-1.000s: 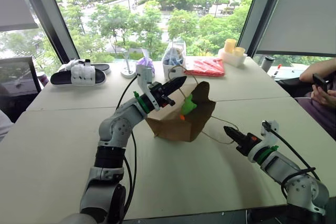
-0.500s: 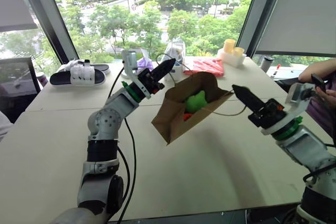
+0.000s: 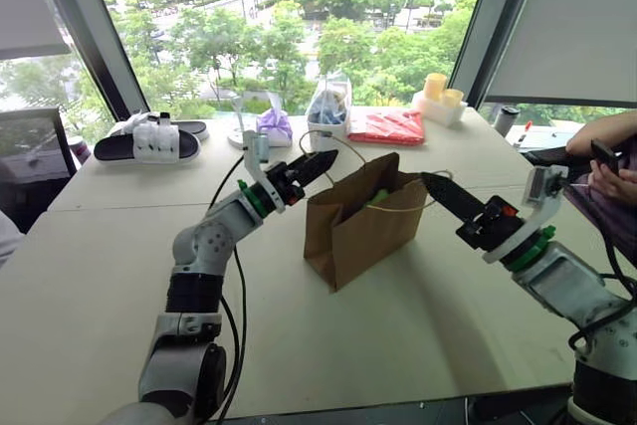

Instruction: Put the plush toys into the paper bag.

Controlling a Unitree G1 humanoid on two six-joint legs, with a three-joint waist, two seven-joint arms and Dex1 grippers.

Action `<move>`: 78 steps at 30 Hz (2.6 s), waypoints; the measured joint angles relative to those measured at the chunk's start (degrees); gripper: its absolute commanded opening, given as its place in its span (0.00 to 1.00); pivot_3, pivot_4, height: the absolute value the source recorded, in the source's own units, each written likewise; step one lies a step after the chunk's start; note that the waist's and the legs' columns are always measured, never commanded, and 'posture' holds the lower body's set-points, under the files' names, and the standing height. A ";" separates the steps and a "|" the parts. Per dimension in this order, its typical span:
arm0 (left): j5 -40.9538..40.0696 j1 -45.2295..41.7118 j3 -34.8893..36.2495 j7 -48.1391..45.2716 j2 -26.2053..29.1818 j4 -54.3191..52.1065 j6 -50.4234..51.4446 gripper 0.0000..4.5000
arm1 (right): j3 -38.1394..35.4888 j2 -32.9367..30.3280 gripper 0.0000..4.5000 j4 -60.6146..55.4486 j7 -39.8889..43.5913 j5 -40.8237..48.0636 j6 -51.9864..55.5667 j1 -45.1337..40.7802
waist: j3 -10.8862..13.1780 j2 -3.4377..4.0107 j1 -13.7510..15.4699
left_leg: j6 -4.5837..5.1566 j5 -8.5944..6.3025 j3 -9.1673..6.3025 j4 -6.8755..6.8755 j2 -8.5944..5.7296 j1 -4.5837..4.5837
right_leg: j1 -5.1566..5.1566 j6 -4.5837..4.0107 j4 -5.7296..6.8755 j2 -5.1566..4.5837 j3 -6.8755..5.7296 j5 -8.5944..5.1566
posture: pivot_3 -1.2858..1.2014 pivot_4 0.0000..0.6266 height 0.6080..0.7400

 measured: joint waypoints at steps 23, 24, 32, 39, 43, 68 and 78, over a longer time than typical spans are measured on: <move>3.53 9.02 -1.06 -16.04 20.49 -3.44 3.68 0.94 | 14.09 0.26 0.12 -3.76 5.95 -11.11 -2.09 9.42 | 0.01 -0.05 0.19 | 0.01 -0.01 -0.04 0.01 0.07 -0.04 | -0.06 -0.01 0.00 0.02 0.01 0.00 | 0.52 0.24 1.00; 3.63 10.99 -1.06 -15.75 21.56 -7.69 3.69 0.94 | 15.43 0.67 0.01 -3.66 6.12 -12.69 -2.35 8.91 | 0.01 -0.04 0.04 | 0.01 -0.01 -0.06 -0.04 0.09 -0.01 | -0.06 -0.01 -0.01 -0.02 0.07 0.00 | 0.52 0.24 1.00; 8.00 14.45 -10.31 -16.48 18.67 -17.18 0.30 0.94 | 20.79 3.55 0.01 3.49 6.93 -20.45 -2.75 -0.56 | 0.00 -0.03 0.25 | -0.01 0.00 0.04 -0.02 0.04 0.00 | -0.04 -0.06 -0.01 -0.02 0.04 0.03 | 0.52 0.24 1.00; 9.53 11.40 -13.67 -19.79 16.13 -15.50 -2.04 0.94 | 23.73 5.06 0.01 9.05 10.23 -26.84 -3.07 -4.88 | 0.00 -0.03 -0.09 | -0.01 0.00 0.05 -0.08 0.06 -0.02 | -0.14 -0.06 -0.01 0.00 0.03 0.03 | 0.52 0.24 1.00; 10.82 11.32 -14.67 -18.93 13.81 -15.20 -3.18 0.94 | 23.97 6.33 0.01 9.99 11.00 -28.81 -3.21 -6.06 | 0.00 -0.03 -0.03 | -0.01 0.00 0.04 -0.07 0.06 -0.02 | -0.13 -0.06 0.00 0.00 0.03 0.03 | 0.52 0.24 1.00; 14.88 0.10 -15.54 -22.70 8.93 -2.37 -10.07 0.01 | 22.90 1.83 0.00 -5.23 16.03 -23.66 5.02 10.73 | 0.00 -0.04 0.00 | 0.00 -0.01 0.01 0.00 0.03 -0.03 | -0.07 -0.04 0.00 0.02 -0.03 0.03 | 0.52 0.24 1.00; 20.24 -9.26 -18.03 -42.59 9.59 22.80 -21.52 0.01 | 19.09 -2.17 0.00 -13.40 14.43 -17.30 6.94 21.89 | 0.00 -0.09 0.19 | 0.03 -0.02 0.00 0.06 0.03 -0.03 | 0.03 -0.03 -0.04 0.03 -0.05 0.02 | 0.52 0.24 1.00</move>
